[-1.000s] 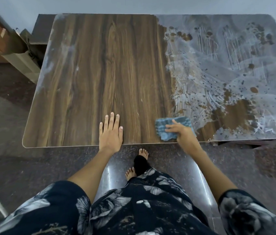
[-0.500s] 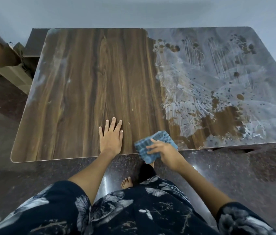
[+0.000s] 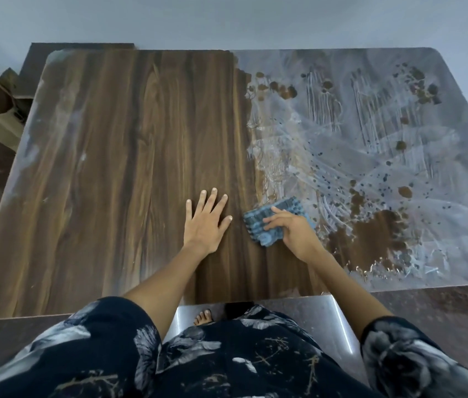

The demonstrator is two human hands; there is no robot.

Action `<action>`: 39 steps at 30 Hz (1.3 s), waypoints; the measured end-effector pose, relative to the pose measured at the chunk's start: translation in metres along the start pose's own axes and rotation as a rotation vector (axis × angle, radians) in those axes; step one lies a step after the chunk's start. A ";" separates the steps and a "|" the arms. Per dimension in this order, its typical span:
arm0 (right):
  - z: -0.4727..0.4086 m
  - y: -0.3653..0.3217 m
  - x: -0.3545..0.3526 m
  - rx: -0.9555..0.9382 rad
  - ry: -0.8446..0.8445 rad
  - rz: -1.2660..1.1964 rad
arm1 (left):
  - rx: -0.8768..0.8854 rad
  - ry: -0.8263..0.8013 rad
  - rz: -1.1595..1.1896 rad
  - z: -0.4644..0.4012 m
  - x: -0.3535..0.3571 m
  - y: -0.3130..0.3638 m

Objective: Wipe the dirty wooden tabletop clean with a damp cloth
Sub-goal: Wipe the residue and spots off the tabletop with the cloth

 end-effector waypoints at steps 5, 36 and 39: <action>-0.075 0.004 -0.008 0.031 0.015 -0.123 | -0.030 0.016 -0.001 -0.038 -0.005 0.006; -0.166 -0.005 -0.014 -0.032 -0.072 -0.010 | -0.243 0.177 0.056 -0.142 -0.021 -0.006; -0.116 0.011 -0.020 -0.138 -0.215 -0.023 | -0.242 0.176 0.061 -0.148 -0.022 -0.013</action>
Point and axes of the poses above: each hand's wrist, its own z-axis away from the middle knuckle, its own x-axis out of the palm, y = z × x, the point moved 1 cm from there along -z, towards the middle knuckle, and after that the axes turned 4 degrees about y, right-handed, at the moved point
